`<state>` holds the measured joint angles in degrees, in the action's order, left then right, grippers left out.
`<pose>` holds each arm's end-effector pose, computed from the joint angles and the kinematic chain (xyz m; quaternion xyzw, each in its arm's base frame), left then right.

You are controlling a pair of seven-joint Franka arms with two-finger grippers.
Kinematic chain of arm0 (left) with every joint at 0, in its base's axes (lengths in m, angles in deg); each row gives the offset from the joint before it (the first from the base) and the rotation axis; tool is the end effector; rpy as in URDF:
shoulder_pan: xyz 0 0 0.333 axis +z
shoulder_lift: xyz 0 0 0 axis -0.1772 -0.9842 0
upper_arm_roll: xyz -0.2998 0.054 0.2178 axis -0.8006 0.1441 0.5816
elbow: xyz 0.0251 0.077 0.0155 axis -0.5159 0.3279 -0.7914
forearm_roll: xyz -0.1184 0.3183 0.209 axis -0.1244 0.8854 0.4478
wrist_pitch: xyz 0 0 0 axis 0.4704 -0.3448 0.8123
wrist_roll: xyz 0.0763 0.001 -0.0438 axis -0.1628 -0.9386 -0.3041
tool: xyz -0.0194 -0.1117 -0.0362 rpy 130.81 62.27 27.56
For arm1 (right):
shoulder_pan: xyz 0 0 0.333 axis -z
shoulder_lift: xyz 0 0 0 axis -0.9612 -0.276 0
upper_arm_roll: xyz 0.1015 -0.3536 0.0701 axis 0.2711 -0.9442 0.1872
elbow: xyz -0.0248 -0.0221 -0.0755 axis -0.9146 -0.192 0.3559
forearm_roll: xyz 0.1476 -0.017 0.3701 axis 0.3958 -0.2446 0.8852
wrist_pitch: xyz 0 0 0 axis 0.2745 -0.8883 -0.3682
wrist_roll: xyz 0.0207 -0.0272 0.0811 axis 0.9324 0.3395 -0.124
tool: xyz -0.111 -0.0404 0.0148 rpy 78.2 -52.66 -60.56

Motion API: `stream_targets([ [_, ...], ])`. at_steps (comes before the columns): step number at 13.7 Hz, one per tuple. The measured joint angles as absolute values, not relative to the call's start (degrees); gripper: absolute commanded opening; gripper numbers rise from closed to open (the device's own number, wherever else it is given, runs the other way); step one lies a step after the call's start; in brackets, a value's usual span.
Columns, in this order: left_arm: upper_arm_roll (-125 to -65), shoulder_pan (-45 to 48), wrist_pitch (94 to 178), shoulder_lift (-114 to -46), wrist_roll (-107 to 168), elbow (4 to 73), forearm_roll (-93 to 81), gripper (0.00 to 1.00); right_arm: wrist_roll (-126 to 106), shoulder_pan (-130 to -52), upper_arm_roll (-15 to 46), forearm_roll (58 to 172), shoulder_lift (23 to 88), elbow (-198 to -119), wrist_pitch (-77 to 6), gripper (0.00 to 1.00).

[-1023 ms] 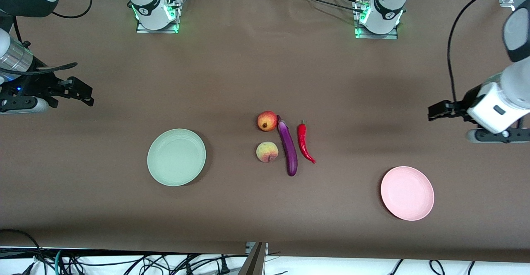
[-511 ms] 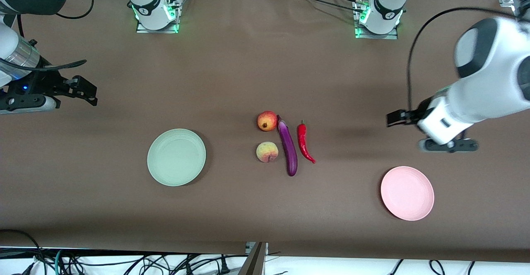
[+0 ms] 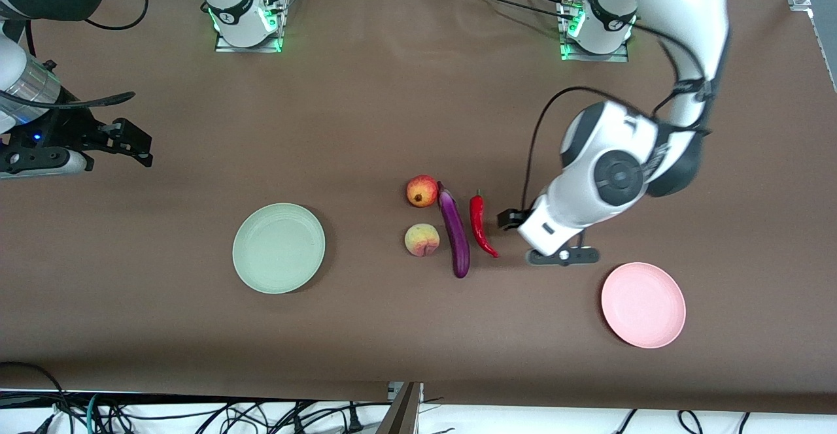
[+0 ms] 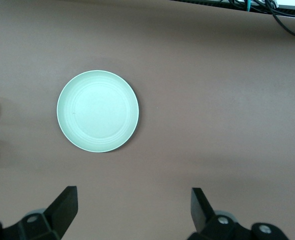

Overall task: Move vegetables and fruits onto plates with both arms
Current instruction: 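Reach the left gripper to the red chili while the right gripper reaches the apple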

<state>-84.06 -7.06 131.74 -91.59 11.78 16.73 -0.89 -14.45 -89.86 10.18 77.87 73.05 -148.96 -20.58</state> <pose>0.7026 -0.3030 0.3755 0.9970 0.0292 -0.0408 0.0588 0.6132 0.0586 0.6324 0.9978 0.0474 0.0454 0.0078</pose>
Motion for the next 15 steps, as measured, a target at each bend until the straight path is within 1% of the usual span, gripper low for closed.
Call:
stream_targets([
  [4, -84.0, -8.1, 139.9, -97.6, 11.3, 16.8, -0.9, 1.00, -14.4, -89.8, 10.2, 77.9, 72.4, -149.0, -19.5, 1.00],
  [7, -84.0, -8.6, 140.6, -100.2, 11.3, 16.8, -0.9, 1.00, -14.4, -89.6, 10.2, 77.9, 70.1, -149.3, -17.0, 1.00],
  [11, -84.0, -9.4, 140.5, -101.1, 11.3, 18.2, -0.9, 1.00, -14.4, -89.9, 11.0, 81.2, 62.8, -149.5, -18.1, 1.00],
  [13, -84.1, -10.5, 140.5, -101.3, 11.2, 20.2, -0.9, 1.00, -14.5, -90.7, 11.7, 82.2, 58.5, -149.5, -21.2, 1.00],
  [15, -84.1, -11.6, 140.5, -101.5, 10.7, 21.6, -0.9, 1.00, -16.0, -92.4, 11.8, 84.1, 56.6, -149.2, -23.6, 1.00],
])
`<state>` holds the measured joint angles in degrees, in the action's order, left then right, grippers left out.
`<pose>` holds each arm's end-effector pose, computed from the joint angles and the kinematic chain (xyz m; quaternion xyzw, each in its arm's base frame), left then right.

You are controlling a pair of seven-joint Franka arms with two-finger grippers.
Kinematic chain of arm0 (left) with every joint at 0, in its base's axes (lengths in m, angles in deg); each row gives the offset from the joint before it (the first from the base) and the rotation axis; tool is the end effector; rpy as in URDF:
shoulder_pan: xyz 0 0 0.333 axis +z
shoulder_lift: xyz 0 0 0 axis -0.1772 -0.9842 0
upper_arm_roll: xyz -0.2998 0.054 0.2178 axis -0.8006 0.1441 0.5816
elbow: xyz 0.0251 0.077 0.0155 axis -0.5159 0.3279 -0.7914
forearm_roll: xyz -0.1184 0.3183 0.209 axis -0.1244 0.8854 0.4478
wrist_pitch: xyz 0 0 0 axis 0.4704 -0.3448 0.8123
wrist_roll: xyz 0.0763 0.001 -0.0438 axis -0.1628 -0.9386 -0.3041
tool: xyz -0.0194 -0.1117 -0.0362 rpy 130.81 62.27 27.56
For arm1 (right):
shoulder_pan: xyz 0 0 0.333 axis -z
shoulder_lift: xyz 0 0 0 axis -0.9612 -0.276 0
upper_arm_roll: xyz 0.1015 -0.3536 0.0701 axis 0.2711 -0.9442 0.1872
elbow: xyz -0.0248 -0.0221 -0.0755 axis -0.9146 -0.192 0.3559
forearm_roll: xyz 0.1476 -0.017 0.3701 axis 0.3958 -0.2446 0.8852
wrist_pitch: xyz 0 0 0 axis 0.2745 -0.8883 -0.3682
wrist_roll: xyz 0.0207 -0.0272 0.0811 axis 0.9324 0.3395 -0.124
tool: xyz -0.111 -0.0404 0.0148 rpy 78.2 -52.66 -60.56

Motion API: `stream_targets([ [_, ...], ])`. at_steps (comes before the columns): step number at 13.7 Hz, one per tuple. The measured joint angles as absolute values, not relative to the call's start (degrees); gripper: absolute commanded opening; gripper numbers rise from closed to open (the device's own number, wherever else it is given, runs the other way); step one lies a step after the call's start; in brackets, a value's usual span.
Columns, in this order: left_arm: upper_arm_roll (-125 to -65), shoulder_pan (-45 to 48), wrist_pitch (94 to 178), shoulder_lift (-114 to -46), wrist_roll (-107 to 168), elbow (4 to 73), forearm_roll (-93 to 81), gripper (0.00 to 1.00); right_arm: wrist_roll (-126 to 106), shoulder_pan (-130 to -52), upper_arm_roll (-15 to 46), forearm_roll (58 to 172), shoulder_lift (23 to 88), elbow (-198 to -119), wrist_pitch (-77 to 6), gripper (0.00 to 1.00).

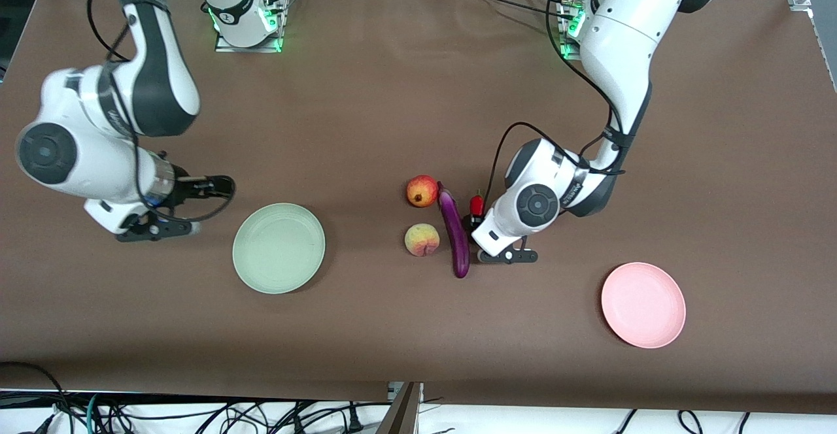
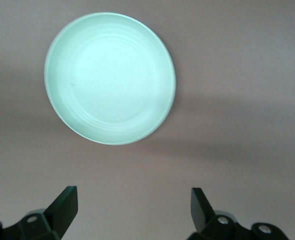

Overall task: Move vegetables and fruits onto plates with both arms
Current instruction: 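Reach the left gripper to the red chili while the right gripper reaches the apple, then grasp the chili with the left gripper while the right gripper grasps the apple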

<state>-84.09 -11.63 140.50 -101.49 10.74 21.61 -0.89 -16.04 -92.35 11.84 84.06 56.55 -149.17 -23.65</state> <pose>0.6670 -0.3553 0.2178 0.9949 0.0092 -0.0926 0.0380 0.6692 0.1320 0.4486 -0.9956 -0.0560 0.0735 0.0140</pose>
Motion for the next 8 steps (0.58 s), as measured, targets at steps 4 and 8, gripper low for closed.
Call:
stream_targets([
  [4, -84.1, -13.8, 140.5, -101.5, 9.7, 22.7, -0.9, 0.97, -29.9, -94.8, 11.9, 90.1, 56.5, -147.9, -24.9, 1.00],
  [8, -84.1, -14.1, 141.3, -101.5, 8.9, 24.6, -0.9, 0.45, -46.0, -98.1, 12.1, 93.7, 56.6, -146.8, -28.0, 1.00],
])
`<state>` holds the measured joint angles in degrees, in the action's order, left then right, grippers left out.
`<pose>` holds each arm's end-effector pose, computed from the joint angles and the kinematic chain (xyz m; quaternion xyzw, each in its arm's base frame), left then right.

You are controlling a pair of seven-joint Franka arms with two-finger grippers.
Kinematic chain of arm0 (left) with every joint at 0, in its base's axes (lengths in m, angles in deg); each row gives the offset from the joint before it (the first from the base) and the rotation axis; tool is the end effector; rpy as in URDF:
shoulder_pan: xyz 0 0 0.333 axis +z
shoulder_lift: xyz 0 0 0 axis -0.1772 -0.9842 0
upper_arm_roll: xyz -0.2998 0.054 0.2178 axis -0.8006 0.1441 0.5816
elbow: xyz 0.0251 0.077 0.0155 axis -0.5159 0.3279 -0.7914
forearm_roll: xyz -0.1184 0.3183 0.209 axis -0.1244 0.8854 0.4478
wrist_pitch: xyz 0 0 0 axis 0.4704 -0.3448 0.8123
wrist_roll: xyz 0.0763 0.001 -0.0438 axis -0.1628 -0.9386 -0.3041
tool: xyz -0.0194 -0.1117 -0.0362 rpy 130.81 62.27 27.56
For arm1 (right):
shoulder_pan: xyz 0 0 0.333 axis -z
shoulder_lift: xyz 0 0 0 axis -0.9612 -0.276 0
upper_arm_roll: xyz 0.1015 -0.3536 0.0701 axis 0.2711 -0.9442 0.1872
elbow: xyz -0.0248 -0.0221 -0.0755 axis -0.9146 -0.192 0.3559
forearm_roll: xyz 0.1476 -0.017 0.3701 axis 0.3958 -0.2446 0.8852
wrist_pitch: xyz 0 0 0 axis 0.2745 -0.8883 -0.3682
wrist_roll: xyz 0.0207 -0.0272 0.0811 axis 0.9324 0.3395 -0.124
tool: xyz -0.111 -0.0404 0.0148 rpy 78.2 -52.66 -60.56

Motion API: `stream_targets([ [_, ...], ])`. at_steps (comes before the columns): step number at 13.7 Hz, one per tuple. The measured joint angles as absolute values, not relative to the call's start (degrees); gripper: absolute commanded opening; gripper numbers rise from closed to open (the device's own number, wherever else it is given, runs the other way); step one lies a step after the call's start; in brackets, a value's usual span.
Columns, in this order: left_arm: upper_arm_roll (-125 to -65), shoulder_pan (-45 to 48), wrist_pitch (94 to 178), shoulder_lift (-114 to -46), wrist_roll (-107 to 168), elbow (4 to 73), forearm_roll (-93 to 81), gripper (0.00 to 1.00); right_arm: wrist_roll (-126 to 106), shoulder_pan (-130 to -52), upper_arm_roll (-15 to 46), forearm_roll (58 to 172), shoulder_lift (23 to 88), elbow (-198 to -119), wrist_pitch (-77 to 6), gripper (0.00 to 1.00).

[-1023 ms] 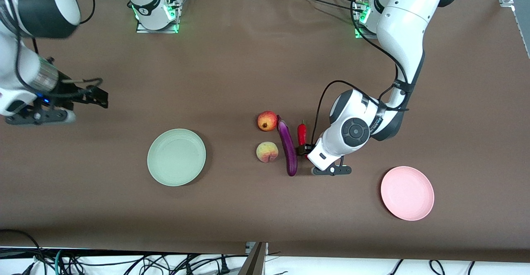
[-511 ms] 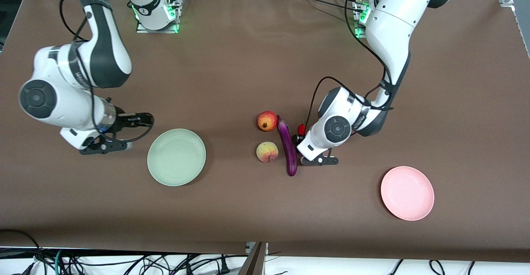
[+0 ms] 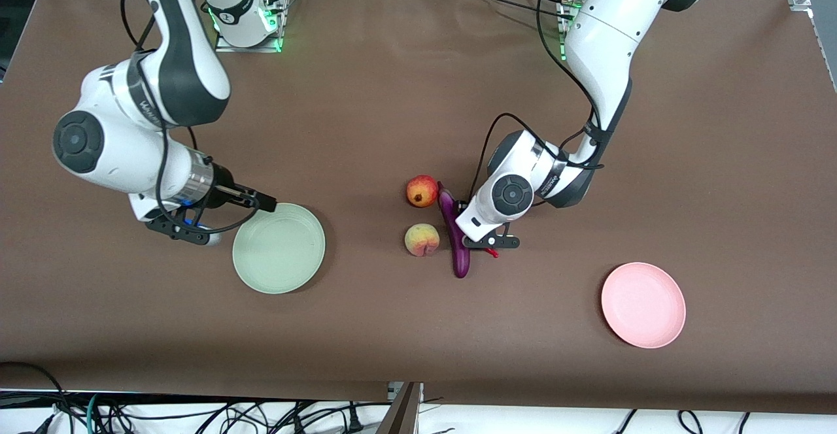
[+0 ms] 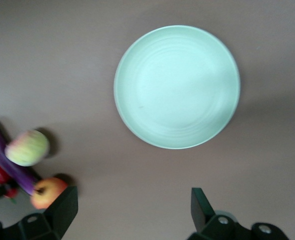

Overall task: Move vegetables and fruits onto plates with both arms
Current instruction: 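Grasp the chili with the left gripper while the right gripper grasps the apple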

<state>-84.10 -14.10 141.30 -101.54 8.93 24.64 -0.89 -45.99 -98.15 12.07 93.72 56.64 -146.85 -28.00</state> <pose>0.6367 -0.3779 0.1961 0.9935 0.0035 -0.1110 0.0244 0.6649 0.2204 0.4762 -0.9790 0.1768 0.0512 0.0879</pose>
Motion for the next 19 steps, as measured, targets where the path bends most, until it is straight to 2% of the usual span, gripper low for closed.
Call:
stream_targets([
  [1, -84.1, -14.1, 142.1, -101.5, 8.9, 25.2, -0.9, 0.25, -49.5, -100.0, 12.2, 93.7, 56.6, -146.7, -28.9, 1.00],
  [3, -83.8, -14.1, 142.5, -101.4, 8.9, 25.5, -0.9, 0.02, -56.2, -104.1, 12.3, 93.7, 56.3, -146.8, -32.0, 1.00],
  [8, -83.0, -12.9, 143.2, -101.0, 11.7, 25.3, -0.9, 0.00, -68.1, -113.5, 12.5, 93.7, 49.3, -147.5, -43.9, 1.00],
  [12, -81.8, -5.5, 140.9, -100.1, 19.1, 21.6, 0.3, 0.00, -75.6, -119.8, 12.5, 93.7, 41.6, -147.5, -54.5, 1.00],
  [19, -77.4, 1.7, 139.5, -98.9, 30.2, 17.3, 5.4, 0.00, -81.2, -124.5, 12.4, 93.7, 37.5, -147.6, -57.4, 1.00],
])
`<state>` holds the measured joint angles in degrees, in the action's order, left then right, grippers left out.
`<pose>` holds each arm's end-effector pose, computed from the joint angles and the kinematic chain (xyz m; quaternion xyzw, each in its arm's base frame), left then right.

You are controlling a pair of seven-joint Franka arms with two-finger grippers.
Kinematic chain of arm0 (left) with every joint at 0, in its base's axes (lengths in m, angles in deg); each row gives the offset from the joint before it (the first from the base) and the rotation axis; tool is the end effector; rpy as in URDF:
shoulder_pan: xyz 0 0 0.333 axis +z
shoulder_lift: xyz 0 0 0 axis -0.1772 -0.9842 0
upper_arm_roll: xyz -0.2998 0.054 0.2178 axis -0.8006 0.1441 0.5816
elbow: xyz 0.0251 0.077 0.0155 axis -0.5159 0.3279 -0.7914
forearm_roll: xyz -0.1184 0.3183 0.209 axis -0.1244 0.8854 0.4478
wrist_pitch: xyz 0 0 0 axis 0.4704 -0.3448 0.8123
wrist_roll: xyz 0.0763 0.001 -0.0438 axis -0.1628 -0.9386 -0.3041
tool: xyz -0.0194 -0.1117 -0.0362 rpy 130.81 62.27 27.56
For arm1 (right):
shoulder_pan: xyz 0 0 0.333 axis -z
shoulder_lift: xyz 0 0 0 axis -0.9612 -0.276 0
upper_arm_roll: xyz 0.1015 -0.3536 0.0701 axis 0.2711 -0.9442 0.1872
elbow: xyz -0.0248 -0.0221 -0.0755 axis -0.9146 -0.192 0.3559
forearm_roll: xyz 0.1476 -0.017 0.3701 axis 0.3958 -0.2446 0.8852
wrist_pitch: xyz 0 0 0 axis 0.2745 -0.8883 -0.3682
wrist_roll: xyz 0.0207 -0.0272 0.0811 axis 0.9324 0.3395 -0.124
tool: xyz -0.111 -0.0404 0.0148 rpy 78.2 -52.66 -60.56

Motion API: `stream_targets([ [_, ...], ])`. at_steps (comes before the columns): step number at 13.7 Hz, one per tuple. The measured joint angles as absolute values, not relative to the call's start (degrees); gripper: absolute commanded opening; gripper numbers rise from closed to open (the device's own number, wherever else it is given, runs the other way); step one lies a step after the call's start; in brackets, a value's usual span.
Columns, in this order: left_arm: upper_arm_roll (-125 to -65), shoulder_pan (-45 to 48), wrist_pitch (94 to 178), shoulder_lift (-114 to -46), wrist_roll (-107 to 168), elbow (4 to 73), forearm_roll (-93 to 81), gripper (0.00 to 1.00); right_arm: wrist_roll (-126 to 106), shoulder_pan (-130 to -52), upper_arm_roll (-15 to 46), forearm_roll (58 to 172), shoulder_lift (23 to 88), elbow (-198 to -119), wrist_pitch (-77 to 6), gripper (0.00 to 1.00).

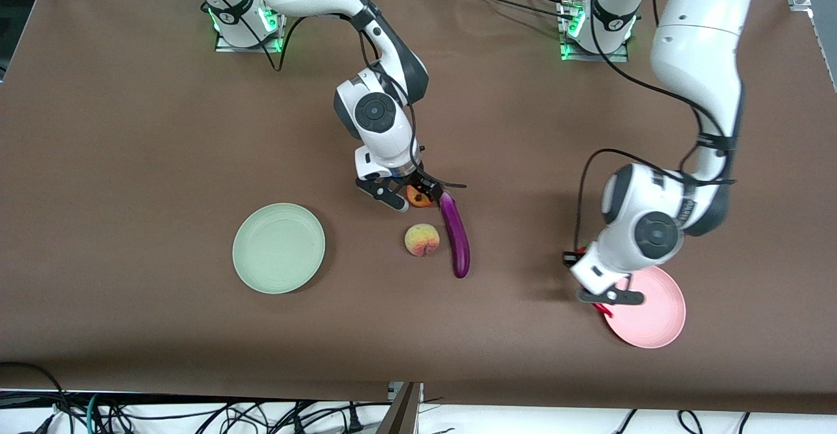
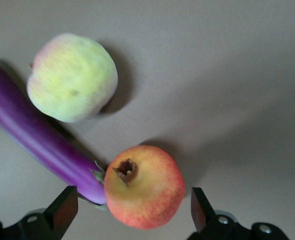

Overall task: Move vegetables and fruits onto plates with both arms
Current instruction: 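Grasp the chili with the left gripper while the right gripper grasps the apple, then place the chili on the pink plate while the right gripper carries the apple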

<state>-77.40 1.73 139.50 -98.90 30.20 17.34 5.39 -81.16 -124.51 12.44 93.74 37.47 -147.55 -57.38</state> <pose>0.7690 -0.1201 0.2799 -0.9993 0.0320 0.0142 0.0148 0.5545 0.5316 0.2714 -0.9555 0.2810 -0.0009 0.0896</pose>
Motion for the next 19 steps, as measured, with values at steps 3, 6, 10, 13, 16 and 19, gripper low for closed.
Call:
stream_targets([
  [3, -77.2, 6.9, 140.4, -99.8, 36.4, 15.2, 5.4, 0.00, -81.5, -125.0, 12.3, 93.7, 36.1, -148.4, -59.3, 1.00],
  [6, -76.0, 8.6, 143.8, -102.4, 37.6, 13.7, 5.4, 0.00, -81.5, -125.1, 12.2, 93.7, 35.1, -149.2, -61.6, 0.86],
  [10, -75.7, 9.7, 149.3, -105.8, 37.6, 13.5, 5.4, 0.54, -81.9, -125.1, 12.0, 93.7, 34.6, -149.4, -64.6, 0.41],
  [13, -75.7, 10.8, 152.2, -106.9, 37.5, 13.1, 5.4, 1.00, -81.9, -125.3, 9.9, 93.6, 35.4, -149.2, -62.6, 0.33],
  [16, -76.4, 10.6, 152.3, -106.9, 37.4, 11.4, 5.3, 1.00, -76.7, -125.3, 4.7, 93.5, 40.4, -148.4, -51.6, 0.33],
  [19, -78.1, 9.3, 151.1, -106.7, 37.3, 9.6, 3.1, 1.00, -63.7, -125.3, -3.6, 93.5, 47.0, -148.4, -36.1, 0.33],
])
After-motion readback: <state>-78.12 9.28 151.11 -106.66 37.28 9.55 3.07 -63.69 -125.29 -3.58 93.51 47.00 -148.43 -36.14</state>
